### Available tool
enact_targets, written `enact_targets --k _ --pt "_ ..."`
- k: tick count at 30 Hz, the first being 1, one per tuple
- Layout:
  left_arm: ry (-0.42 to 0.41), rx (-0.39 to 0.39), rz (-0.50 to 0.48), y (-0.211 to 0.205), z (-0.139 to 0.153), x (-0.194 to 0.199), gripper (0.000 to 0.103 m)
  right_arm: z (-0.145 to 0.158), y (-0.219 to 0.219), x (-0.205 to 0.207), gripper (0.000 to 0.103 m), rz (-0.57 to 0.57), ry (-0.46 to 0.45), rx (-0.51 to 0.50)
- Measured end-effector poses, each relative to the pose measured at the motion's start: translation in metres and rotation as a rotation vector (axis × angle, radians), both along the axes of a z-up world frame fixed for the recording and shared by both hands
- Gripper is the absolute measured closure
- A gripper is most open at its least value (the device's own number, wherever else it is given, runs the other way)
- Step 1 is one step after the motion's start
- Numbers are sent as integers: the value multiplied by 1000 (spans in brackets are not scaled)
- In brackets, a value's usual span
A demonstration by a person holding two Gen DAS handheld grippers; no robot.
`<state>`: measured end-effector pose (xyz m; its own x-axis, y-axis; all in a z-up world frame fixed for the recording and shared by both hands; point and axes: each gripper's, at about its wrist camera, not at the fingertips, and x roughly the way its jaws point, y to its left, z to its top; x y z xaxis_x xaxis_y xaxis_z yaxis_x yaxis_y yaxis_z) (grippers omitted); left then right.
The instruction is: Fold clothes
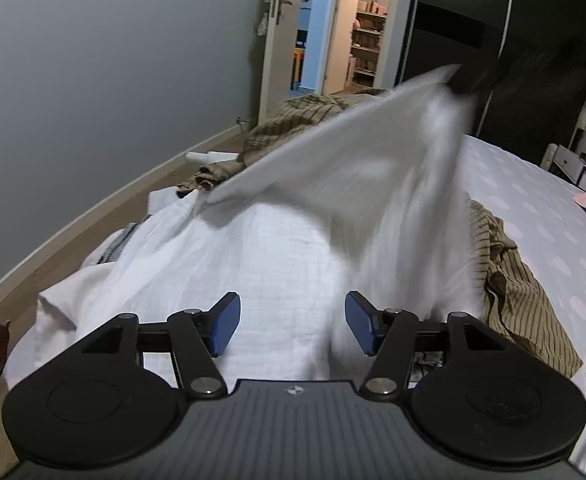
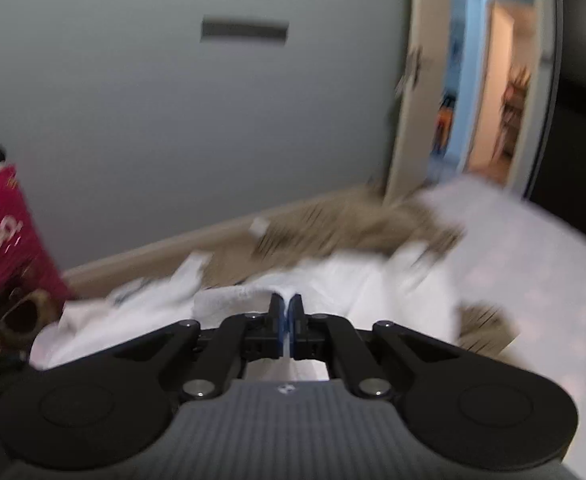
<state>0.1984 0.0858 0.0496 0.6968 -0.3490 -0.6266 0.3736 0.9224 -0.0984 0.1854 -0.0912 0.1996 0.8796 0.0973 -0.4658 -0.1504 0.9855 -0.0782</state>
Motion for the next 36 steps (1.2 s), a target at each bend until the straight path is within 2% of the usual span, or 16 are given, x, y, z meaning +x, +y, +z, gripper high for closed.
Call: enact_targets --k 3,6,9,10,13,15,20,21,22,24,26,28,30,32,36 --pt "-12 16 8 -2 1 -1 44 43 -17 -25 101 -54 -94 -35" --pt "-62 57 24 -7 5 -6 44 81 -35 -53 103 -104 -185 -60" --pt "-105 100 37 -14 8 -10 43 120 -43 -99 103 -123 -401 -146" --pt "-115 114 41 -17 8 -12 43 136 -47 -112 103 -114 -427 -142" --pt "-139 148 47 -25 10 -16 42 165 -57 -135 103 -120 -396 -136" --pt "-137 147 41 -29 12 -17 42 164 -60 -144 103 -98 -351 -156" --pt "-143 136 39 -36 16 -18 42 120 -63 -142 93 -43 -194 -121" --pt "-142 139 40 -37 15 -16 42 109 -63 -139 81 -30 -163 -116" --pt "-142 143 41 -38 15 -15 42 97 -62 -136 63 -17 -139 -111" --pt "-141 149 43 -40 14 -12 41 71 -59 -127 48 13 -96 -101" --pt "-119 153 31 -43 6 -8 40 43 -54 -112 42 42 -47 -105" --pt "-93 156 17 -46 -3 -4 39 15 -48 -96 30 66 0 -105" --pt "-67 159 2 -49 -13 0 37 -13 -43 -78 24 91 48 -93" --pt "-41 163 -13 -52 -22 4 37 -42 -36 -60 24 109 103 -100" --pt "-15 266 -34 -65 -37 9 37 -93 -26 -26 24 88 186 -129"
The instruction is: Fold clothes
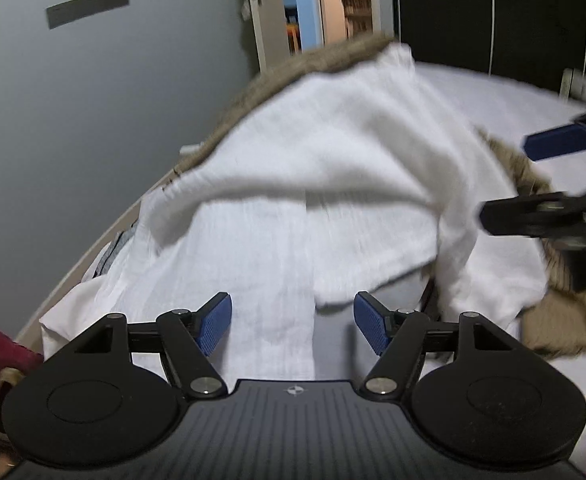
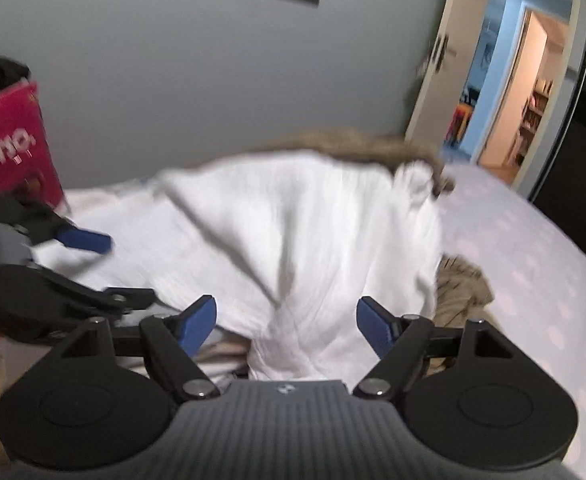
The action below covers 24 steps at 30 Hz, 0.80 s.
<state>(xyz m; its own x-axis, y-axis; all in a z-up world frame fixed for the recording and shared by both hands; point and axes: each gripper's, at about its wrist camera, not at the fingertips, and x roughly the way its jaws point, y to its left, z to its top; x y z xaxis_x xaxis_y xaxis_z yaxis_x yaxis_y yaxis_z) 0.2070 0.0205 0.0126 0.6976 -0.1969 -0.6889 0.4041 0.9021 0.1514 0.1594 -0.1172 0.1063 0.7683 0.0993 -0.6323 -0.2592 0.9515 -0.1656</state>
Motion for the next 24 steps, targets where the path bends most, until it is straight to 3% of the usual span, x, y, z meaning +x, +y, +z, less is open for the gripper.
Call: enact_targets --k 3,5,6,8,9,10,16,24 --pt "10 59 -11 -2 -5 0 47 -26 -1 19 24 -38 31 17" --pt "43 67 2 3 -4 1 68 -37 -4 30 25 -61 37 24" --pt "69 50 12 8 -3 2 72 -39 -5 34 29 -72 37 18" --pt "109 17 35 19 1 5 89 -41 -9 41 56 -96 40 5" --pt "115 0 48 25 3 5 93 -40 -13 44 81 -110 45 3" --pt "122 -17 62 31 6 6 99 -37 -18 45 97 -131 47 0" --pt "-95 -169 174 60 65 -25 101 16 -38 22 99 -208 -135 -34" --pt "-378 -349 291 93 149 -70 101 143 -38 -30 100 -216 -429 -67"
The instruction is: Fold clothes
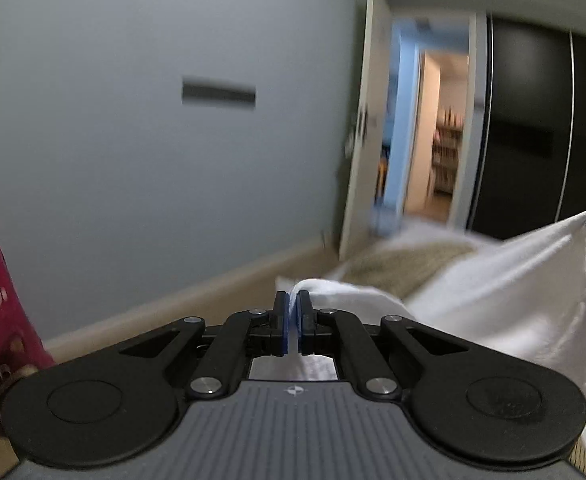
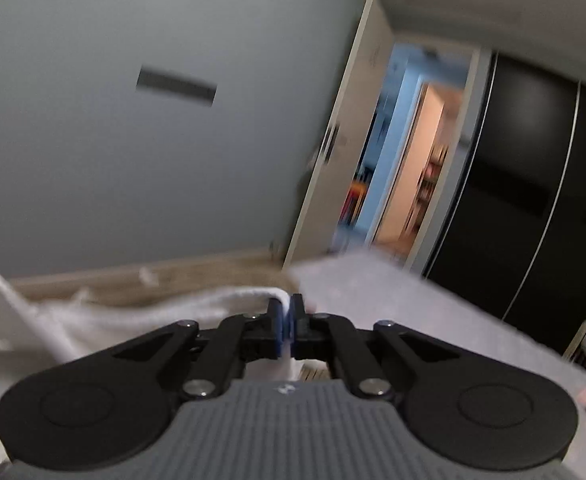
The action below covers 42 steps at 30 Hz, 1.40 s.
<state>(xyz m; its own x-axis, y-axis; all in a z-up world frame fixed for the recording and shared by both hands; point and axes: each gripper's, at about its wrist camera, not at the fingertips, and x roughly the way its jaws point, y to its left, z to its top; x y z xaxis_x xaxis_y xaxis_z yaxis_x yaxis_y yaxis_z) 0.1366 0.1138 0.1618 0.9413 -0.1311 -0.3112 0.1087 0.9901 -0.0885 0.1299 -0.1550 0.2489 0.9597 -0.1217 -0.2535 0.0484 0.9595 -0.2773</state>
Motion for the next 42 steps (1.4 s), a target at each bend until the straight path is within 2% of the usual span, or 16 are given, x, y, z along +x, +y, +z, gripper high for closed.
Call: enact_targets --k 8,11,16,21,25,28,31,36,39,42 --pt "-172 -55 3 12 95 -49 101 118 -14 -63 100 -67 -283 -36" --pt "-204 -70 -48 3 113 -66 101 151 -27 -90 100 -116 -361 -50" --pt "-202 -82 -227 -32 118 -93 101 179 -57 -140 99 -239 -422 -73" --pt "-131 -34 -485 -82 99 -109 99 172 -108 -195 99 -367 -401 -78" --pt "-80 13 -640 -120 71 -121 82 134 -153 -237 99 -435 -272 -65" --pt "-25 65 -706 -148 42 -122 76 82 -191 -260 99 -506 -150 -45" --pt "48 115 -749 -176 11 -110 58 26 -228 -289 99 -574 -39 -33" --pt "161 186 -774 -221 -34 -94 57 -67 -280 -346 99 -654 100 39" --pt "212 205 -803 -251 -48 -96 56 -113 -305 -376 99 -687 160 112" --pt "257 219 -839 -285 -67 -93 51 -155 -317 -404 98 -729 229 174"
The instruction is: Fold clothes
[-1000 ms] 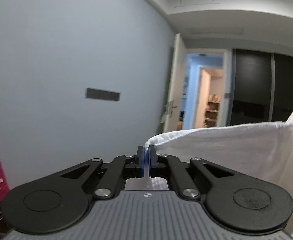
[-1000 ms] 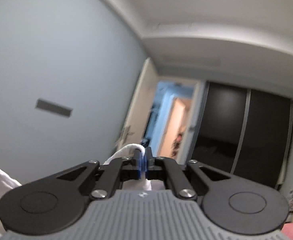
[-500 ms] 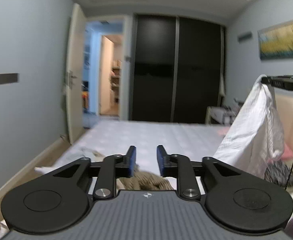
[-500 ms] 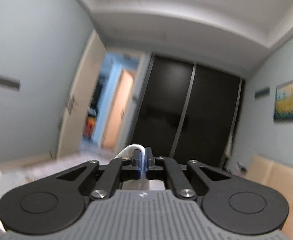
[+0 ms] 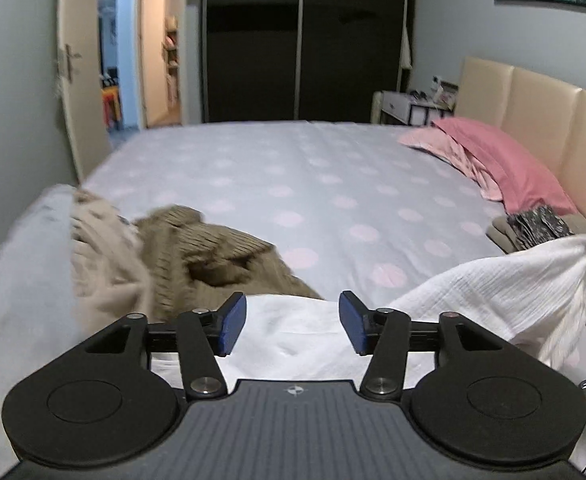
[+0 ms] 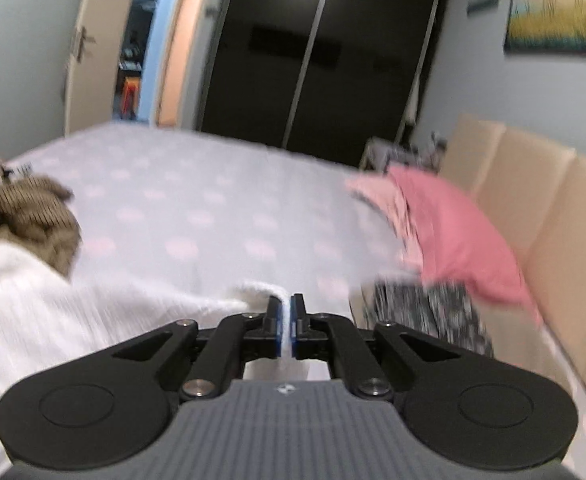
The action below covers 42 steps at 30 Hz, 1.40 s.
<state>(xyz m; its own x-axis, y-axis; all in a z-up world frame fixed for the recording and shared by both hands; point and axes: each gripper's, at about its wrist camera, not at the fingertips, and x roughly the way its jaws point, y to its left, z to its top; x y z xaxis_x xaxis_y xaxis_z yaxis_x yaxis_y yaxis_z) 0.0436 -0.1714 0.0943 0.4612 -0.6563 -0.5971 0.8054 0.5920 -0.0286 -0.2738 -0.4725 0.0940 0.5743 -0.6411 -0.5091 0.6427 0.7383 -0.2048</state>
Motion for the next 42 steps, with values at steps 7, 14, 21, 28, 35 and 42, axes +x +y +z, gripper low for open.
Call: enact_targets --k 7,14,21,28,35,42 --pt "52 97 -86 -78 -50 -1 49 -83 -47 -22 99 -208 190 295" --pt "121 140 -173 -137 -93 -3 43 -99 -109 -73 100 -465 197 299" --pt "181 139 -256 -190 -118 -35 42 -97 -123 -73 99 -459 147 330" --pt "146 173 -330 -233 -133 -77 98 -96 -125 -65 99 -407 128 345" --pt "-9 131 -191 -216 -88 -46 103 -93 -127 -62 99 -378 106 364" --pt "-229 108 24 -180 6 31 103 -90 -124 -60 99 -372 82 378"
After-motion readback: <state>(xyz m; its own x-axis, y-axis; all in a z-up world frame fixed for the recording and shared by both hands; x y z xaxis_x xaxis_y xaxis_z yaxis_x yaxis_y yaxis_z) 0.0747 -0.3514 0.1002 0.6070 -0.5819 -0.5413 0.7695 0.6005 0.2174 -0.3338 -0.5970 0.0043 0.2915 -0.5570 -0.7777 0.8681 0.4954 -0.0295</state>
